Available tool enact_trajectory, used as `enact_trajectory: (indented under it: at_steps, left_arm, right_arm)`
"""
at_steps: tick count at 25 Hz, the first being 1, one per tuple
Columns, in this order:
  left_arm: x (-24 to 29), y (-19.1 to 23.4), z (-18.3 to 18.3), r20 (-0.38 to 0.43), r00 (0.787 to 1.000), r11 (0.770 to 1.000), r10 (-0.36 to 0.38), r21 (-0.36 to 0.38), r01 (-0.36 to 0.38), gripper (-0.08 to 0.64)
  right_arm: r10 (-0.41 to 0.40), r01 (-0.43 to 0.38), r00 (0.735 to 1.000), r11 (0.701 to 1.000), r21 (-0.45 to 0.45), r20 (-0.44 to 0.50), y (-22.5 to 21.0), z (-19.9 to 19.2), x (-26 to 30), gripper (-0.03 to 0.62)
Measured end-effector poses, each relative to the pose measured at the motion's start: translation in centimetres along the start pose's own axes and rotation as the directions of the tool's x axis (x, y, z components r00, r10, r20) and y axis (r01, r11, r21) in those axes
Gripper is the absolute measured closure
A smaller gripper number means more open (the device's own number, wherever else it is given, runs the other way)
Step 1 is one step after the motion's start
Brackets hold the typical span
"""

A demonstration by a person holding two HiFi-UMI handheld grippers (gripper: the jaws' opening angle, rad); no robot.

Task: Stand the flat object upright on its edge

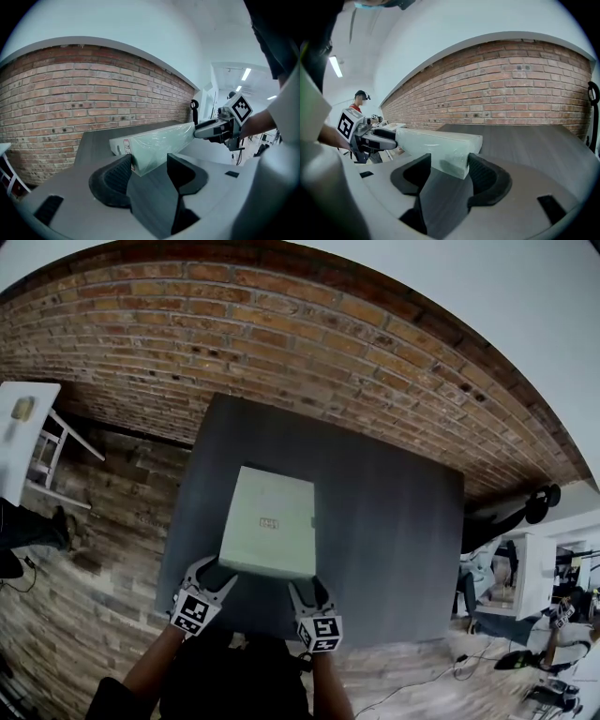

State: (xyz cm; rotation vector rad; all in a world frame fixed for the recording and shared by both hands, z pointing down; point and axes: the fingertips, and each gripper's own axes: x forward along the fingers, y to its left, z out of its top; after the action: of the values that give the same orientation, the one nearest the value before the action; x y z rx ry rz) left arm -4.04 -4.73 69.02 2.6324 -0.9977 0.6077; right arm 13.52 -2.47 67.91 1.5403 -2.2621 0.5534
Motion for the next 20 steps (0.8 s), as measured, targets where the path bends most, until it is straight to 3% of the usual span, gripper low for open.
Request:
enact_trajectory:
  at_steps: [20]
  left_arm:
    - [-3.6, -0.7, 3.3, 0.057, 0.998, 0.999, 0.016, 0.049, -0.019, 0.332]
  right_arm:
    - [0.06, -0.057, 0.997, 0.997, -0.055, 0.055, 2.3, 2.9, -3.3, 0.336]
